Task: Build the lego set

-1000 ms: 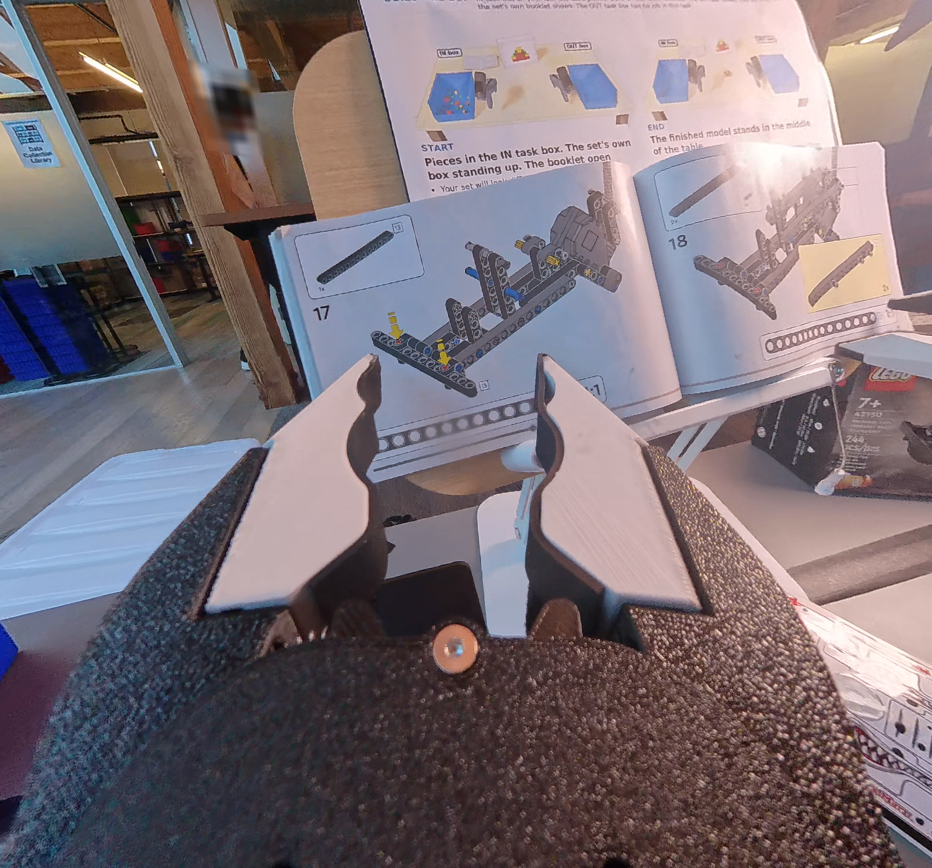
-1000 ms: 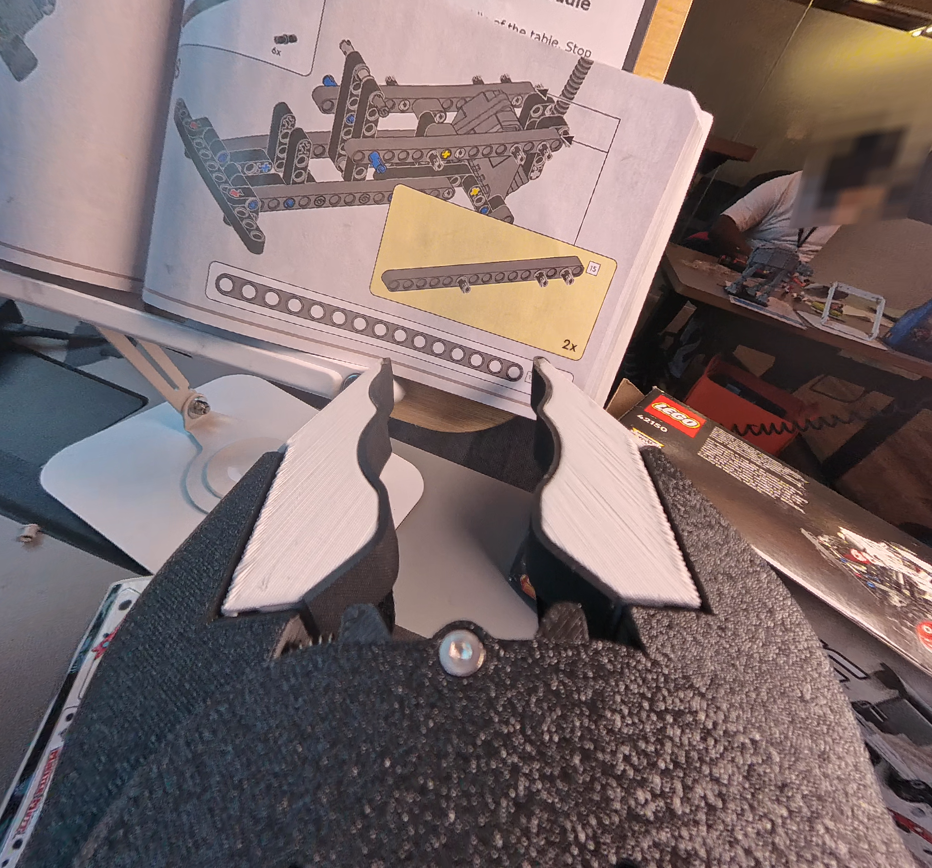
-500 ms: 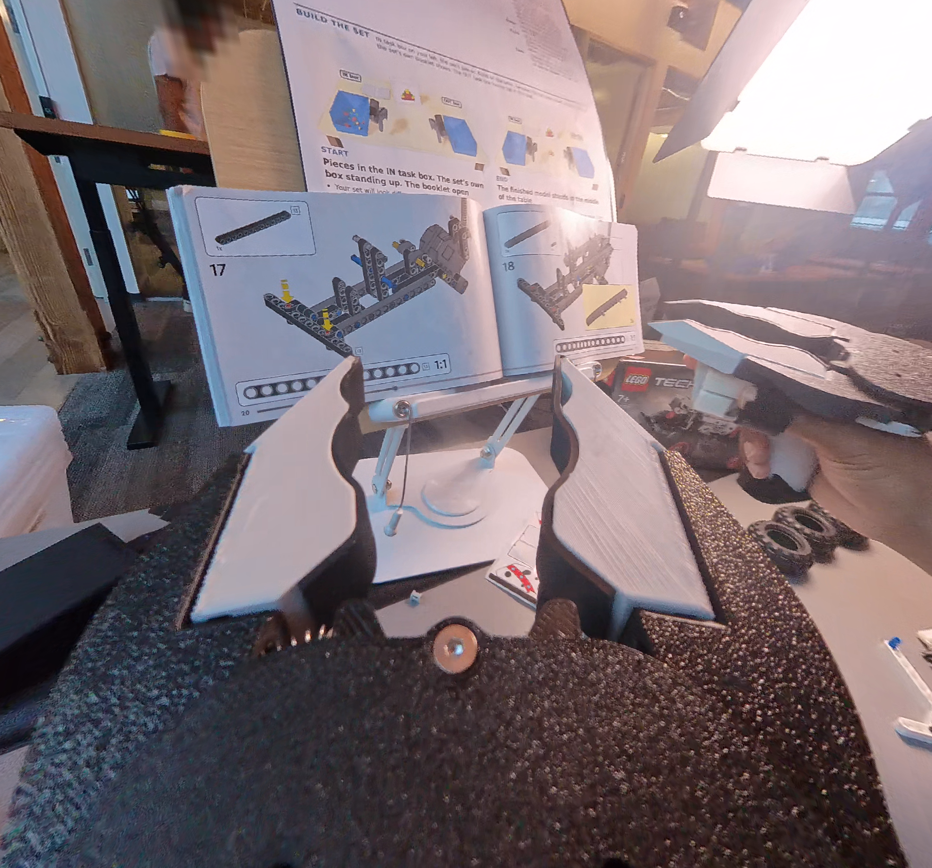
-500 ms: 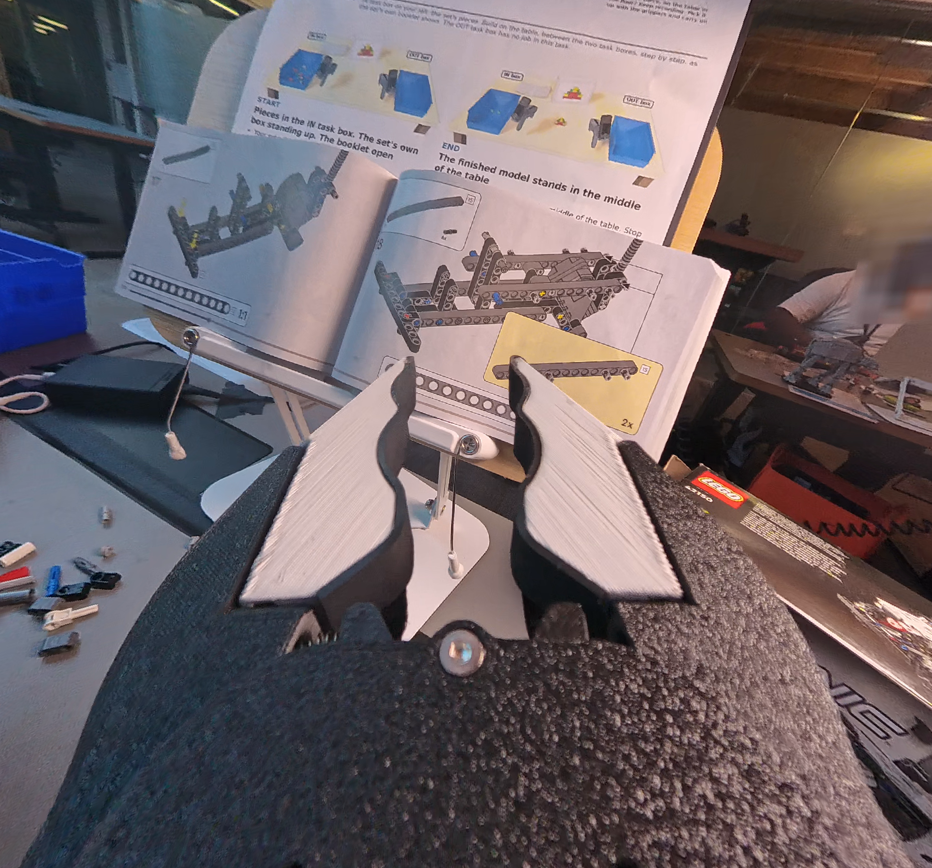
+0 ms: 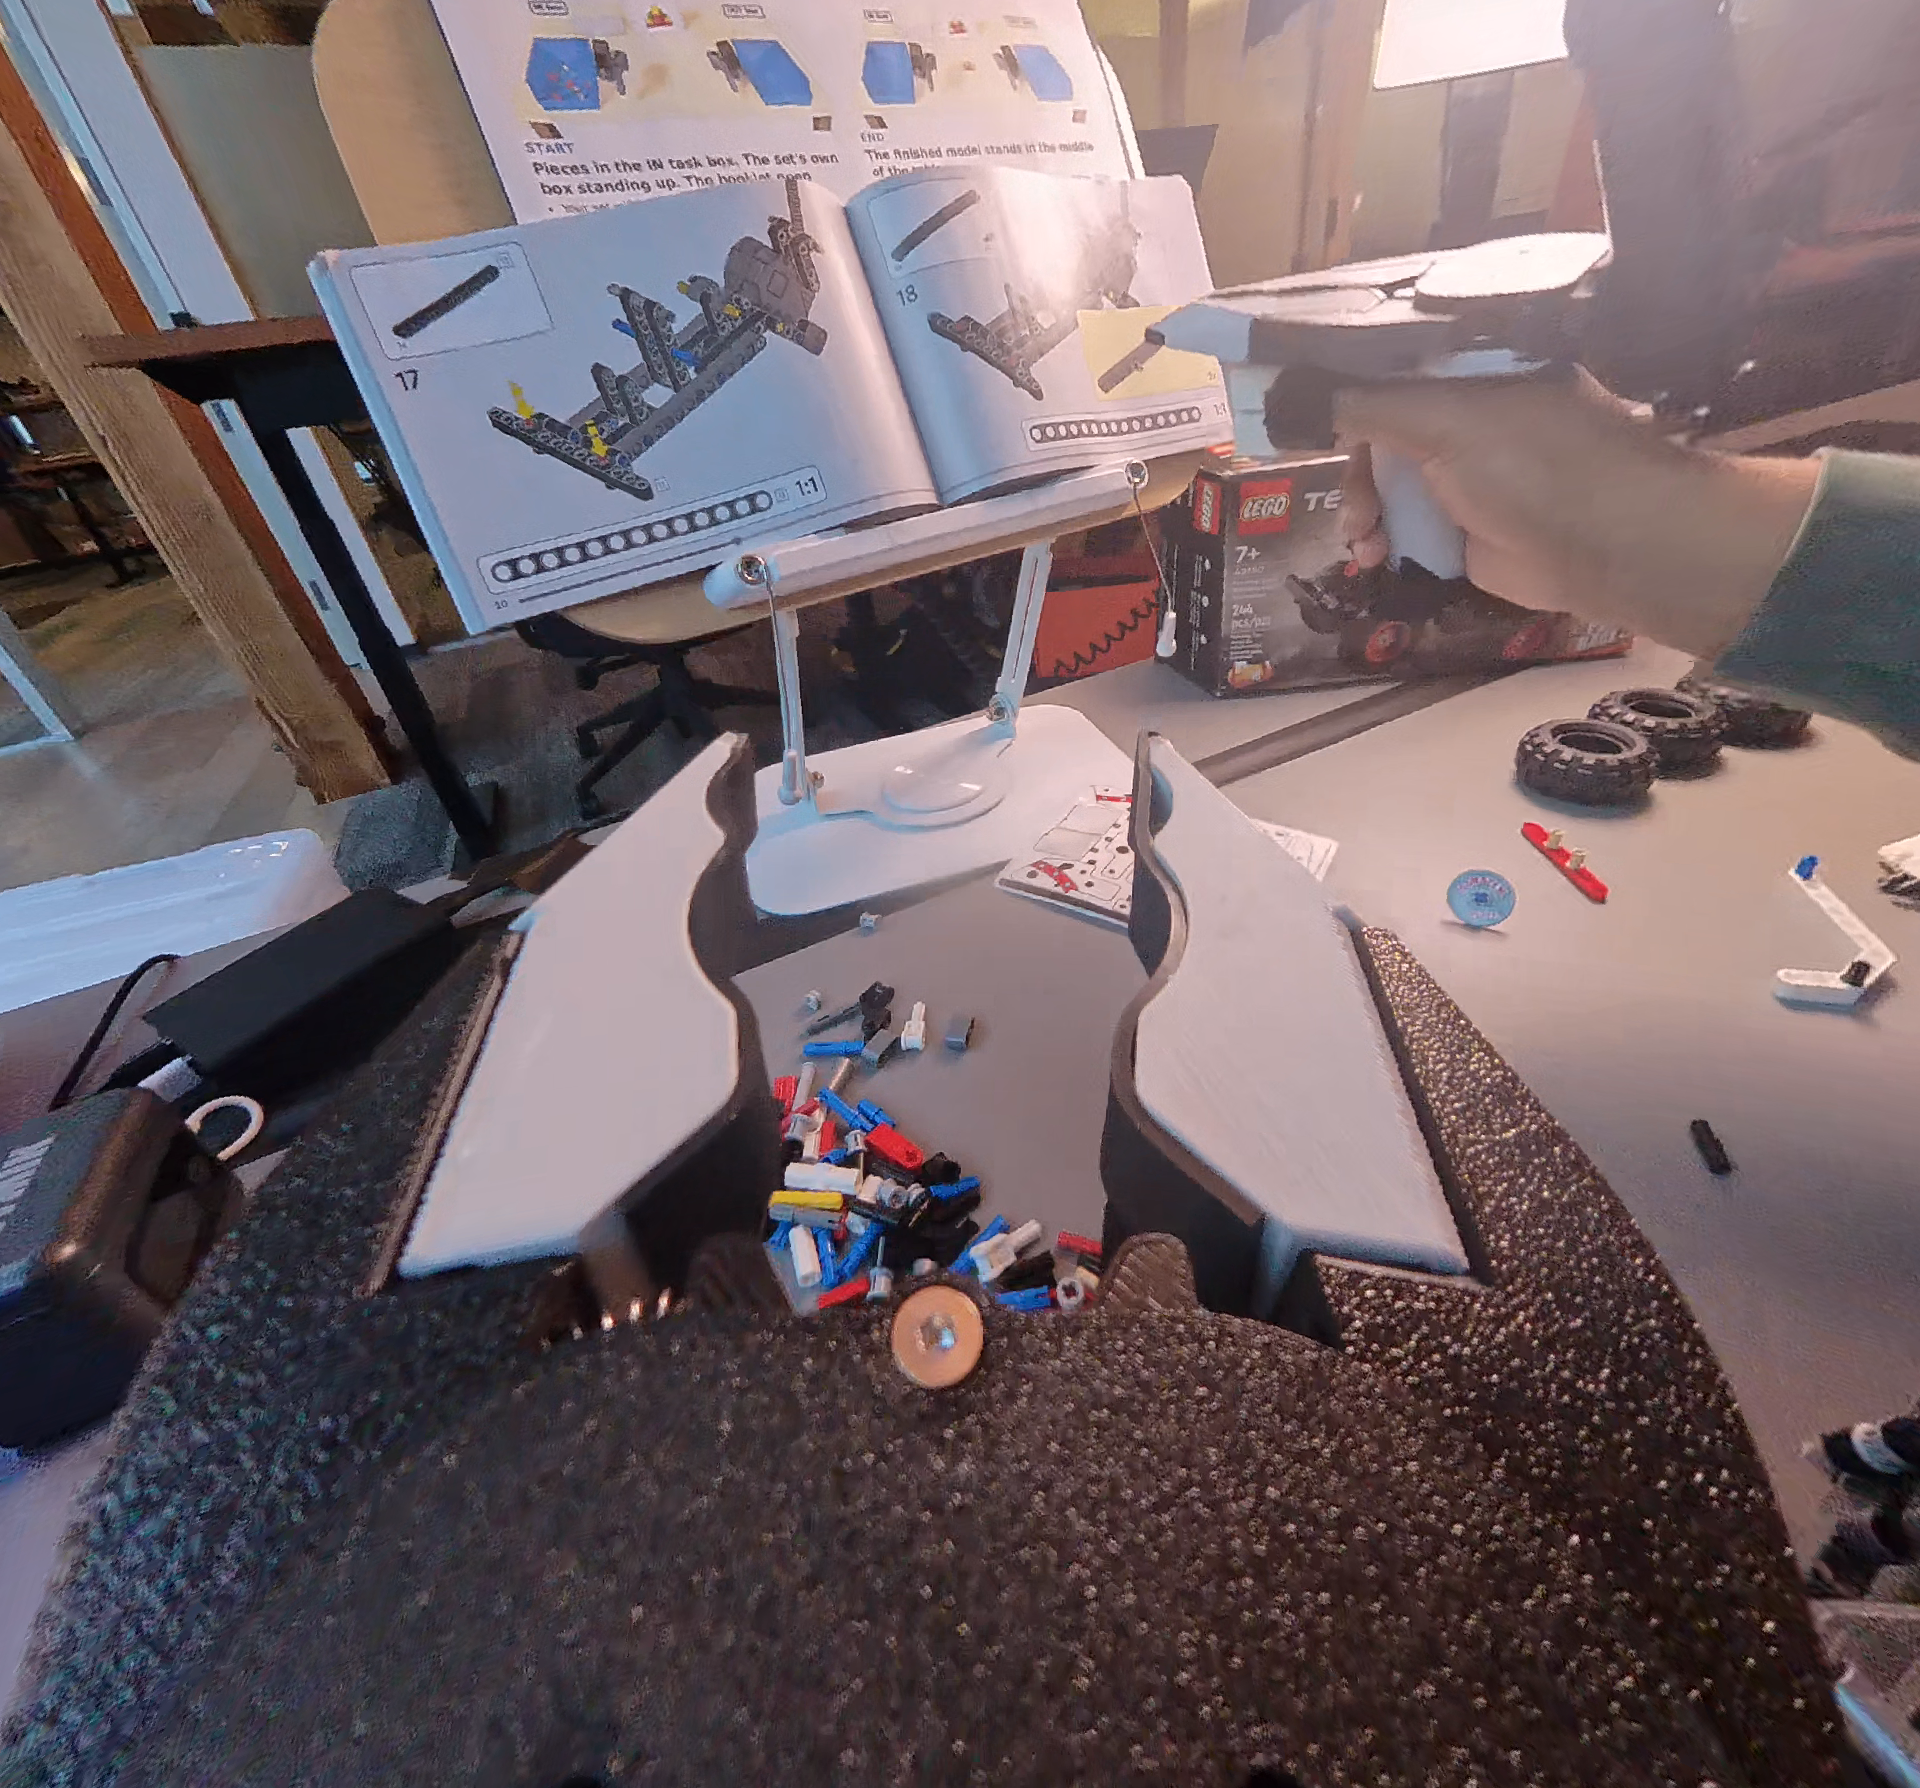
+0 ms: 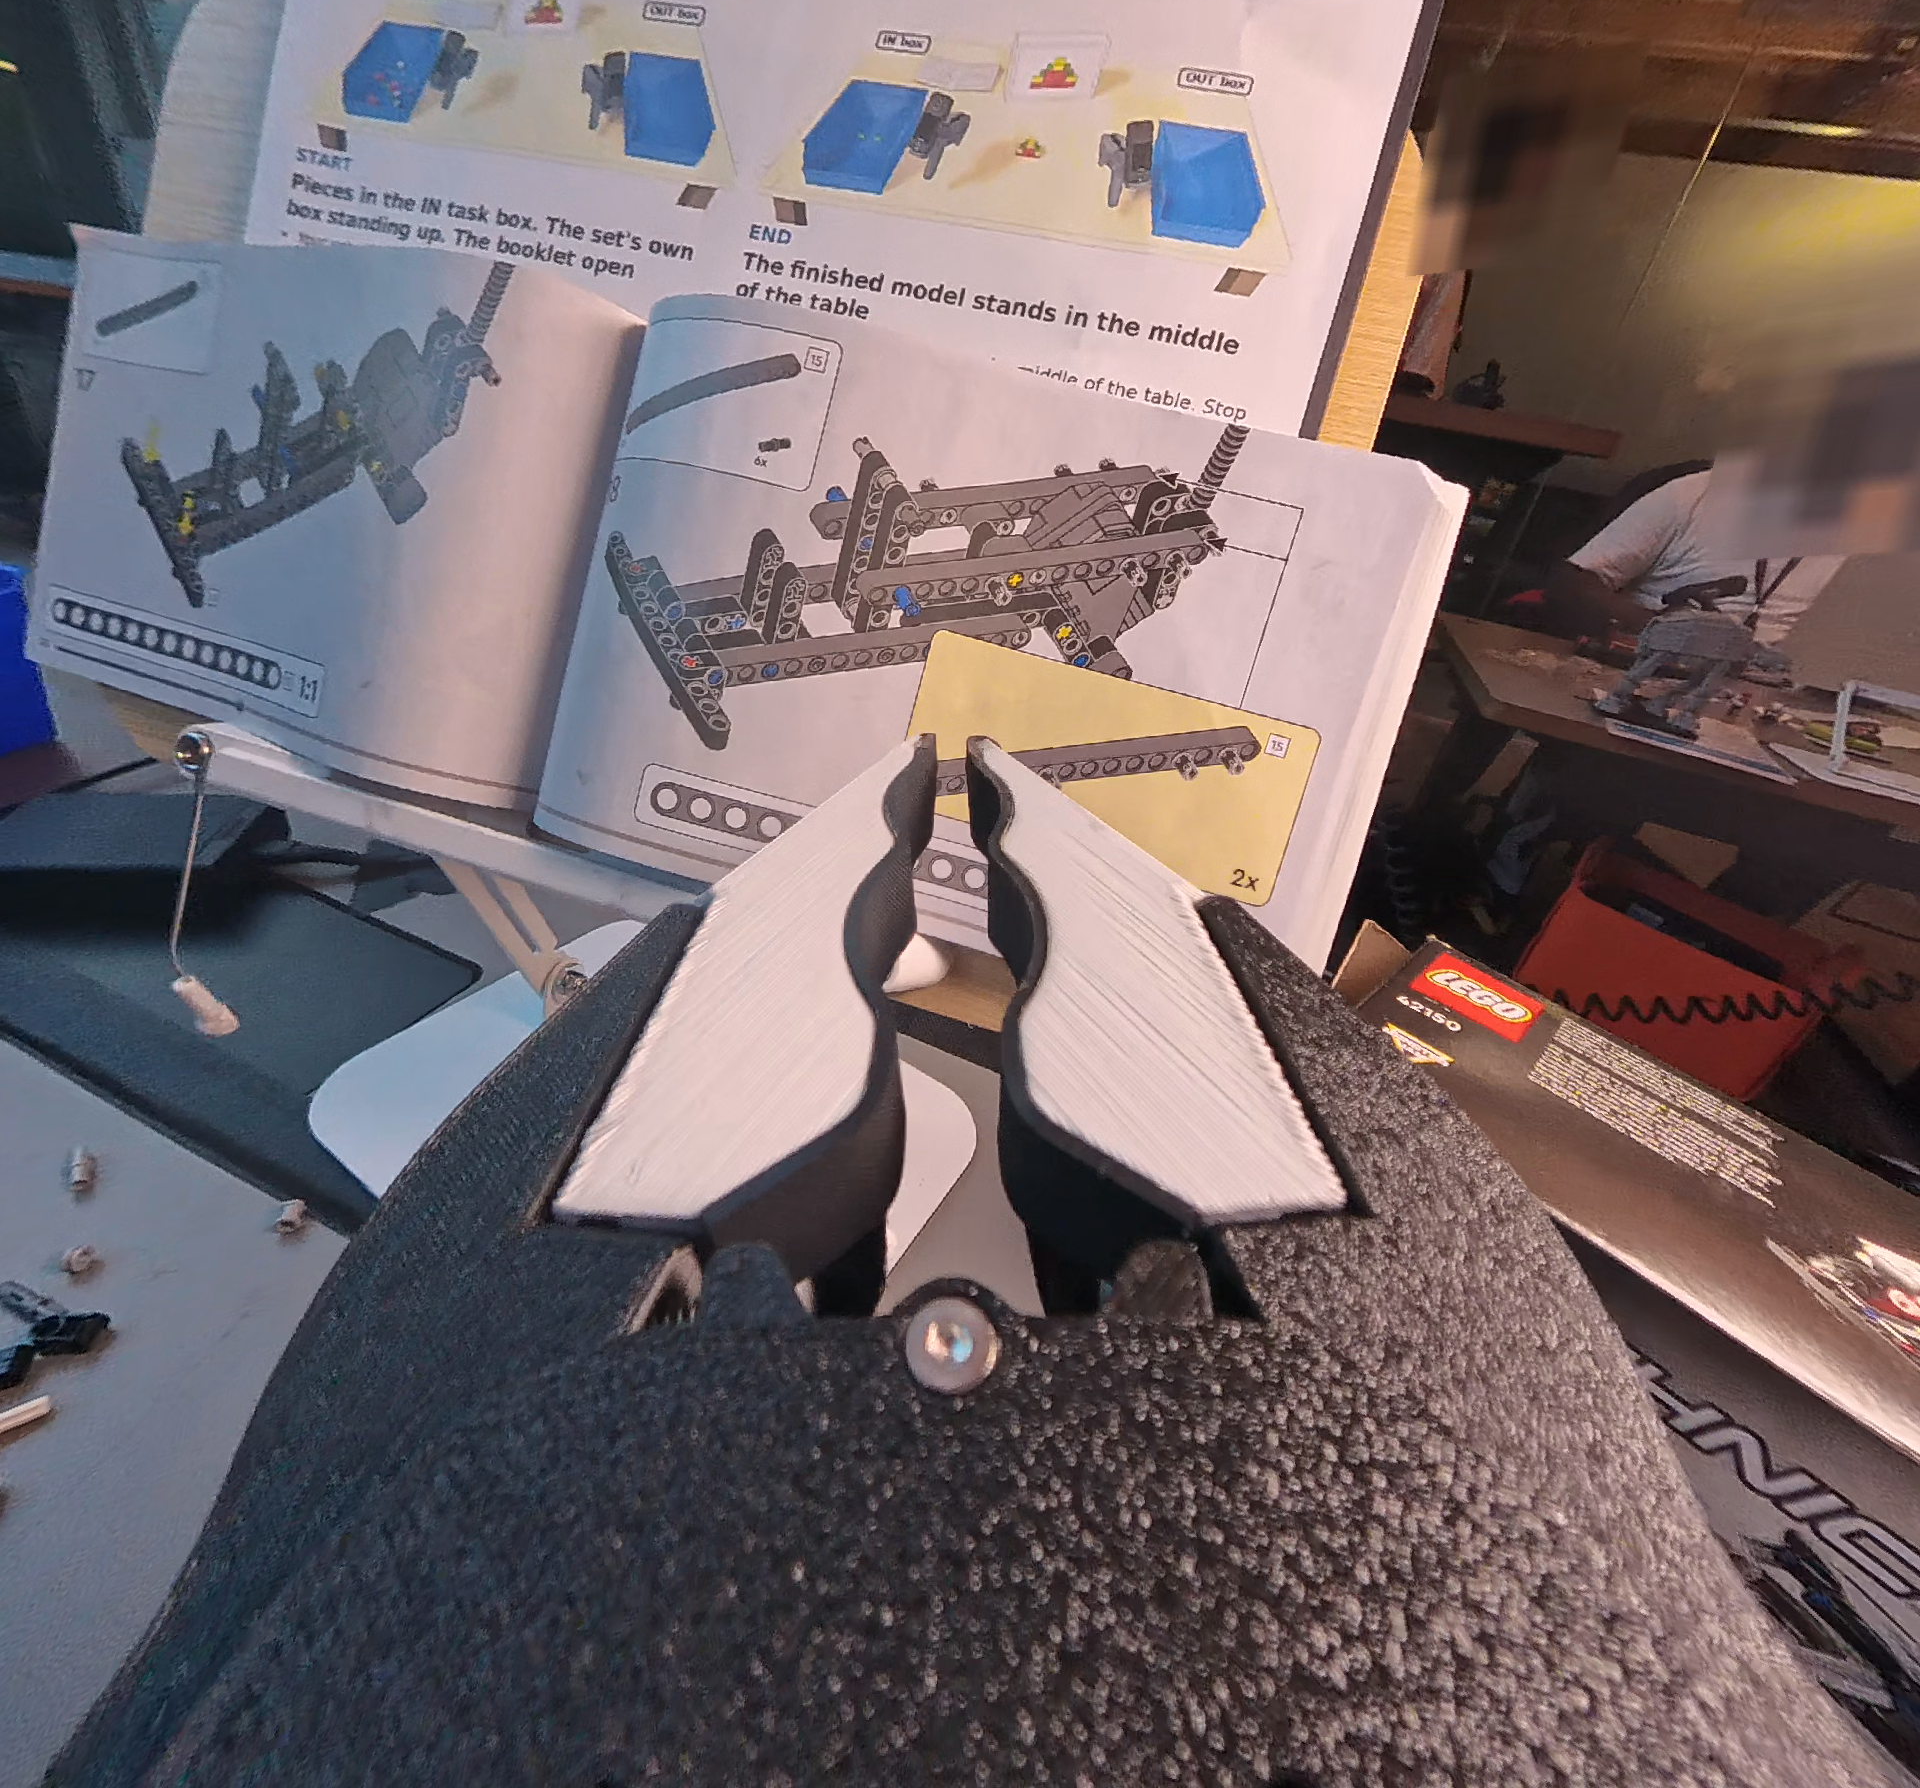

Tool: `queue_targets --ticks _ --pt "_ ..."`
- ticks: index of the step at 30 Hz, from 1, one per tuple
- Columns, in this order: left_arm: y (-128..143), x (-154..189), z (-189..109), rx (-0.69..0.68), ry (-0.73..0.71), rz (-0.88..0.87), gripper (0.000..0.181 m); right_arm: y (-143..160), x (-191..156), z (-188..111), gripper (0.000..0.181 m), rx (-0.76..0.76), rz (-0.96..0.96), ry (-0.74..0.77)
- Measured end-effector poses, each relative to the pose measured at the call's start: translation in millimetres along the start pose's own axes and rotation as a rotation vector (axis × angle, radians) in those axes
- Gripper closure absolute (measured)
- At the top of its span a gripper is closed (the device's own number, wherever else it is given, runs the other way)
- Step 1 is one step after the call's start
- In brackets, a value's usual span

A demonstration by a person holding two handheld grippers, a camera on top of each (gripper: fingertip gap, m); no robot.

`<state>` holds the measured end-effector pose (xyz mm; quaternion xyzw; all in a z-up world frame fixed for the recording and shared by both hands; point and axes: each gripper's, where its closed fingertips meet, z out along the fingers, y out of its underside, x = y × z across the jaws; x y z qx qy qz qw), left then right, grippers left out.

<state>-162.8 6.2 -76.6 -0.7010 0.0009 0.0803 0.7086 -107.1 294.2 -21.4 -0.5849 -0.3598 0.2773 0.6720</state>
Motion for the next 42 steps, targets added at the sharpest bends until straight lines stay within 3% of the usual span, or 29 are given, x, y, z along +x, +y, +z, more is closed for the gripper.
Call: queue_targets --ticks 7,27,42 --pt "15 14 3 0.009 0.019 0.091 0.109 -2 4 4 0.181 0.020 0.018 -0.010" --pt "26 9 1 -0.015 0.039 0.059 0.109 -12 -14 30 0.180 0.009 -0.026 -0.043" --pt "27 7 2 -0.014 0.031 0.061 0.109 -9 42 32 0.178 -0.005 -0.027 0.070"
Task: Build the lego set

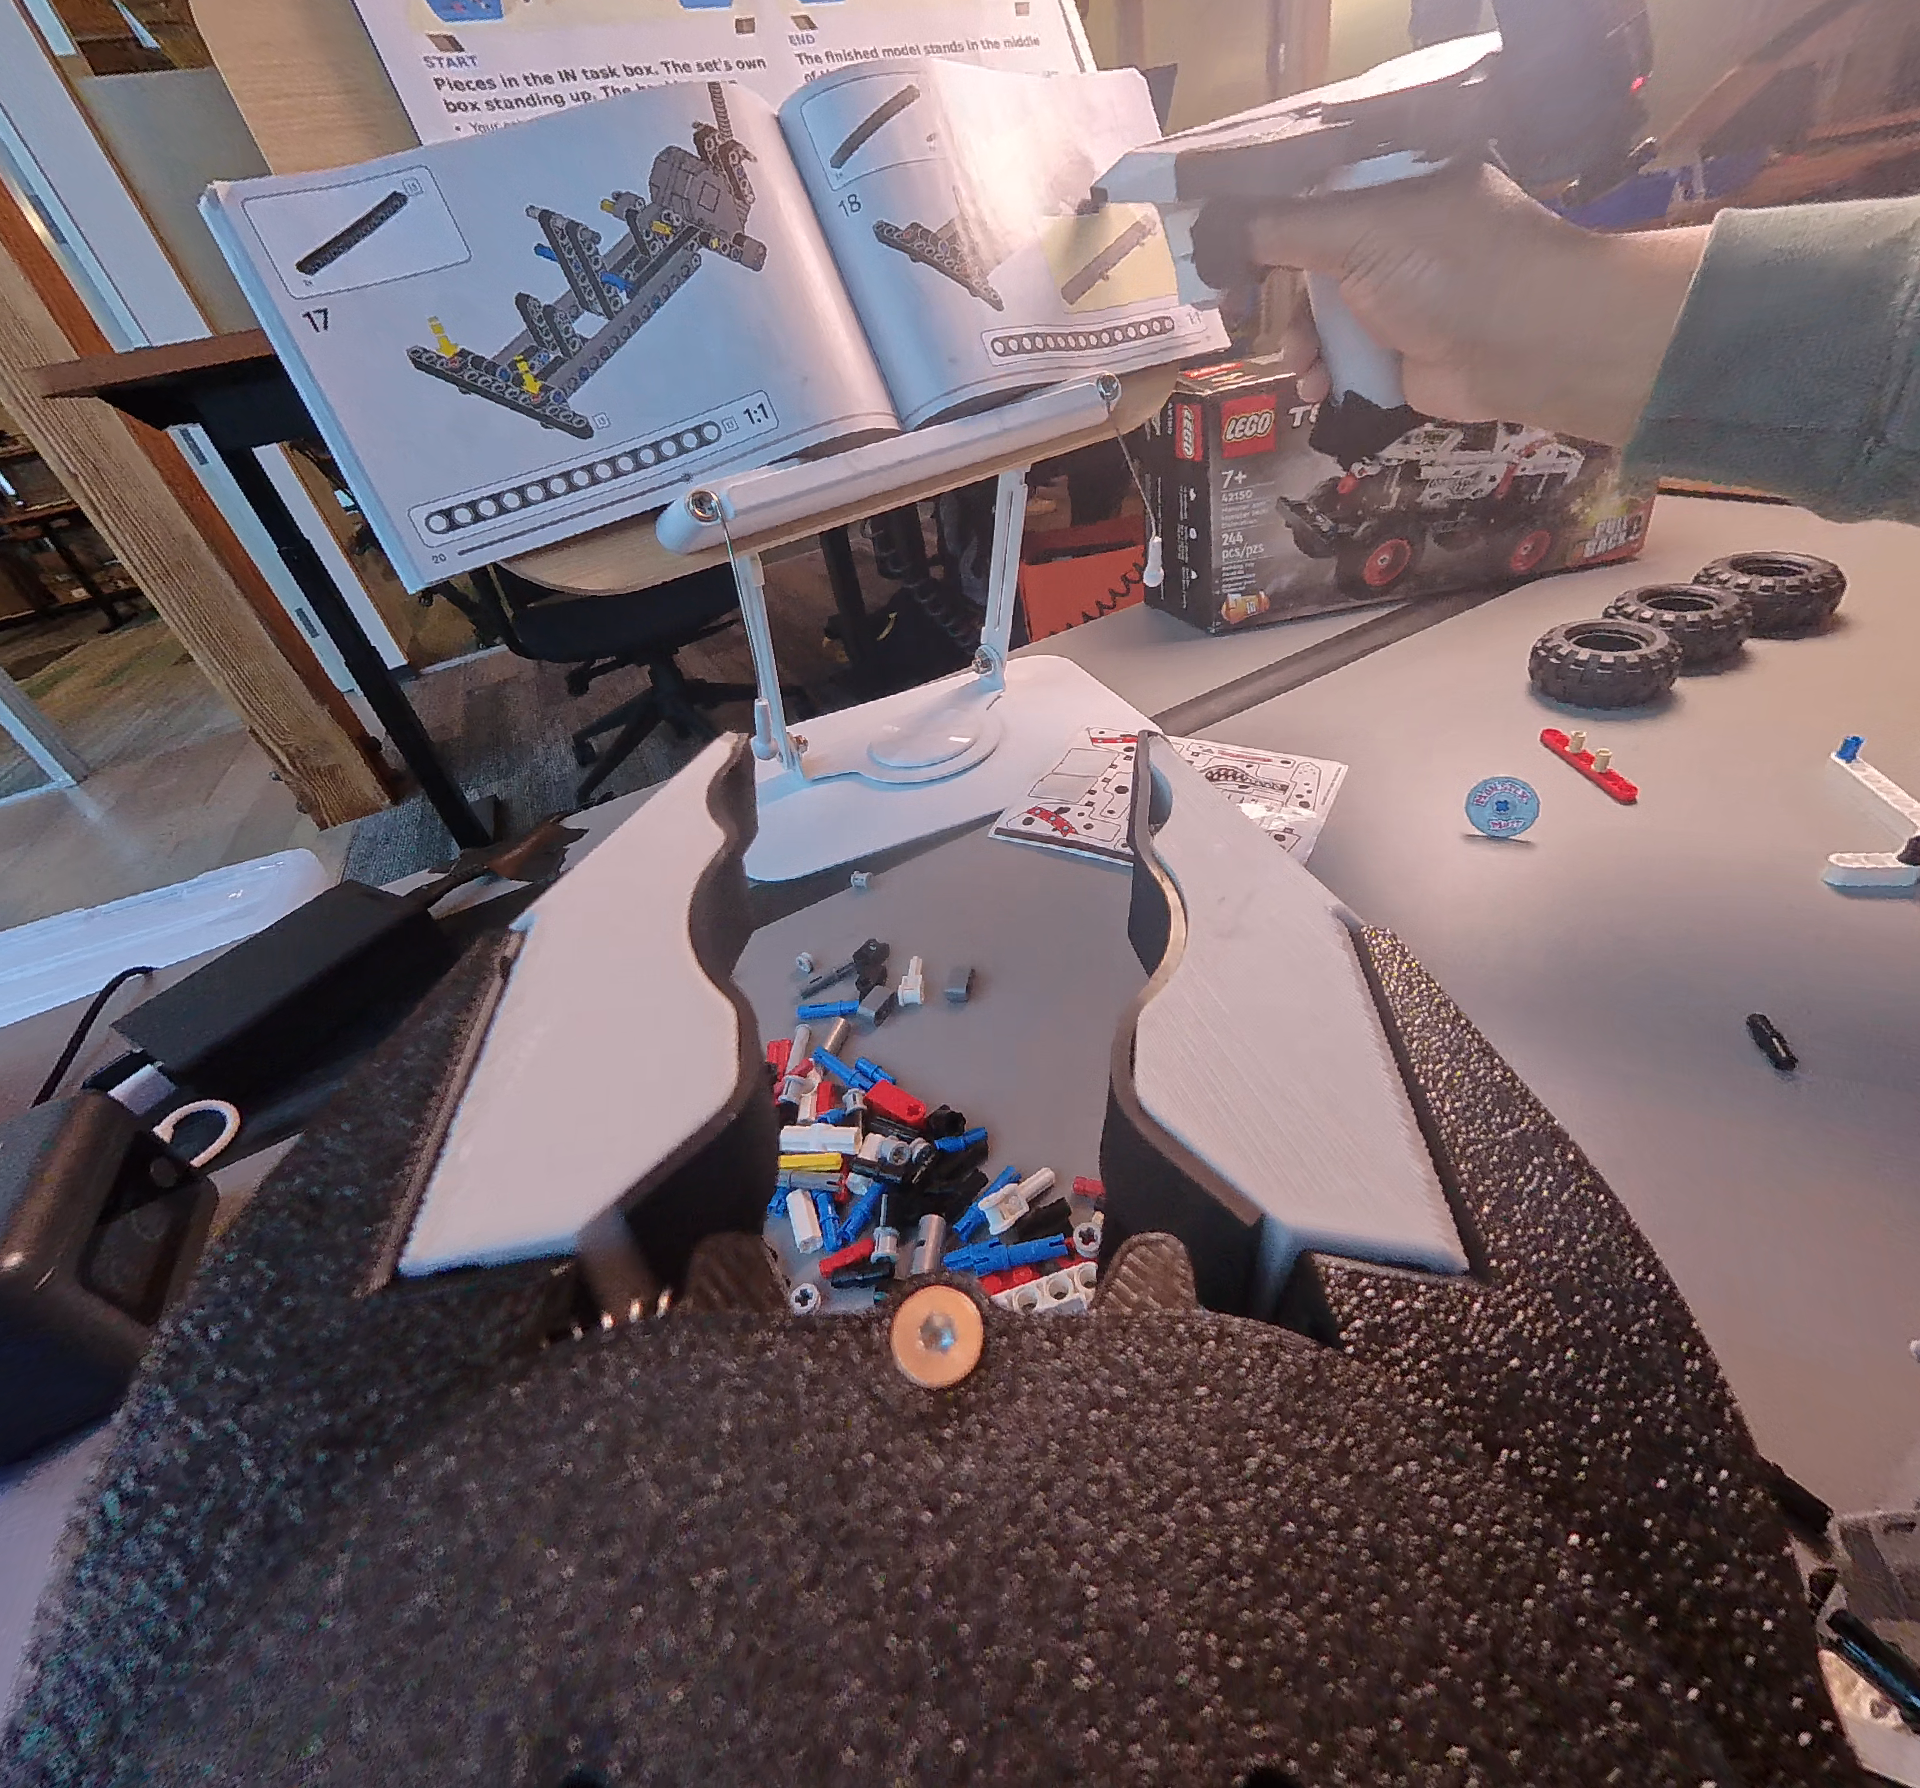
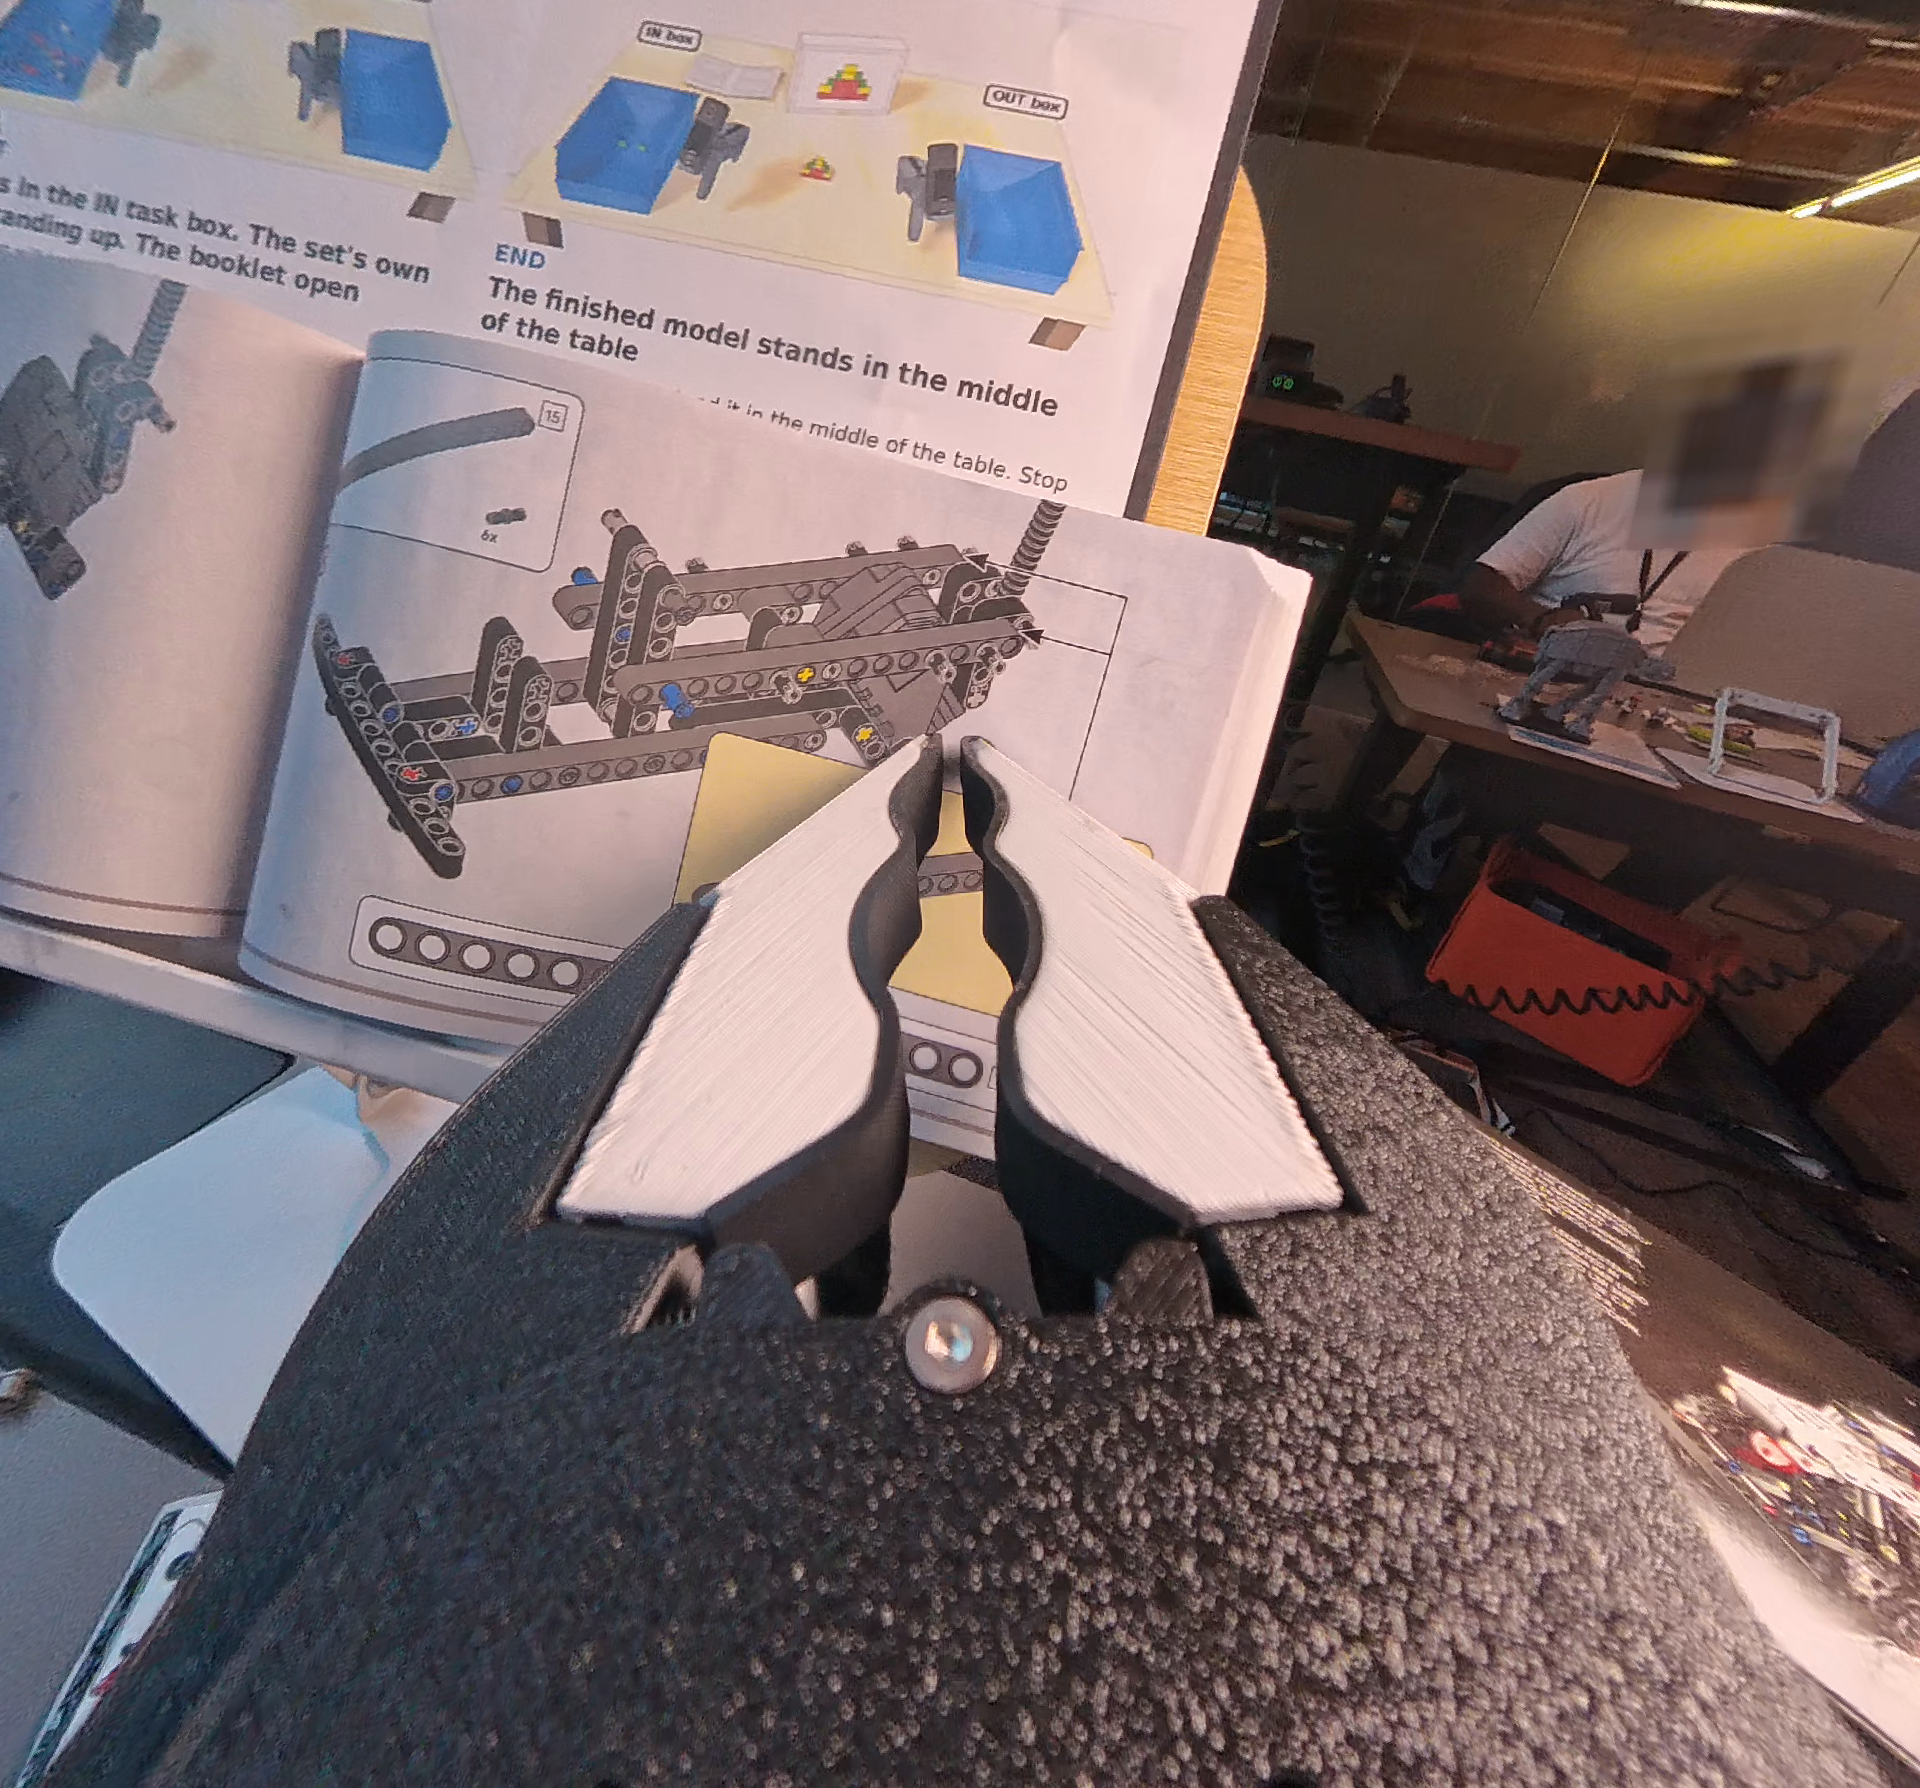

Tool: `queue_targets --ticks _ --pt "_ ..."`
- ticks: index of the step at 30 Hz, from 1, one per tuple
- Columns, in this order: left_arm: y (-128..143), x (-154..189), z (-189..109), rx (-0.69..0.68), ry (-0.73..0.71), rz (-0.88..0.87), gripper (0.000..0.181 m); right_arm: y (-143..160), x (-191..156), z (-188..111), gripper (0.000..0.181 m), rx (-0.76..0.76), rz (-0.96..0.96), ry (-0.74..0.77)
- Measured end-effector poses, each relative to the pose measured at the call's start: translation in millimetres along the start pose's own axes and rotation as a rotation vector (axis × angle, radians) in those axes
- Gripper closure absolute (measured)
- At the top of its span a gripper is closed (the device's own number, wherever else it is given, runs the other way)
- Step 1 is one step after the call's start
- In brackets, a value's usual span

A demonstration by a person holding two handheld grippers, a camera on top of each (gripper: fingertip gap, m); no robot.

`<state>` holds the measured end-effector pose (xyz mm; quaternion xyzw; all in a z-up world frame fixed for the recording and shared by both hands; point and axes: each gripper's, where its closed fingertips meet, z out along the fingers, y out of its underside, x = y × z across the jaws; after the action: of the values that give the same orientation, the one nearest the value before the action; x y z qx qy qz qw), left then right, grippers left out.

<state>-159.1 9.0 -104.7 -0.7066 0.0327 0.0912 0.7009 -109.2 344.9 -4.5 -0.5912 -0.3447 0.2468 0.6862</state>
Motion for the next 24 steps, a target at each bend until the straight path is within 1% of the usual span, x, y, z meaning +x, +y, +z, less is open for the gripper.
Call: queue_targets --ticks 5,17,24 --pt "1 2 1 -0.004 0.007 -0.002 0.109 -7 -4 2 0.178 0.011 -0.016 -0.007" --pt "1 -2 0 -0.002 0.002 -0.011 0.109 -12 -46 4 0.178 0.020 -0.037 -0.097" --pt "2 -3 0 -0.004 0.001 -0.013 0.109 -15 -55 4 0.178 0.017 -0.019 -0.121"
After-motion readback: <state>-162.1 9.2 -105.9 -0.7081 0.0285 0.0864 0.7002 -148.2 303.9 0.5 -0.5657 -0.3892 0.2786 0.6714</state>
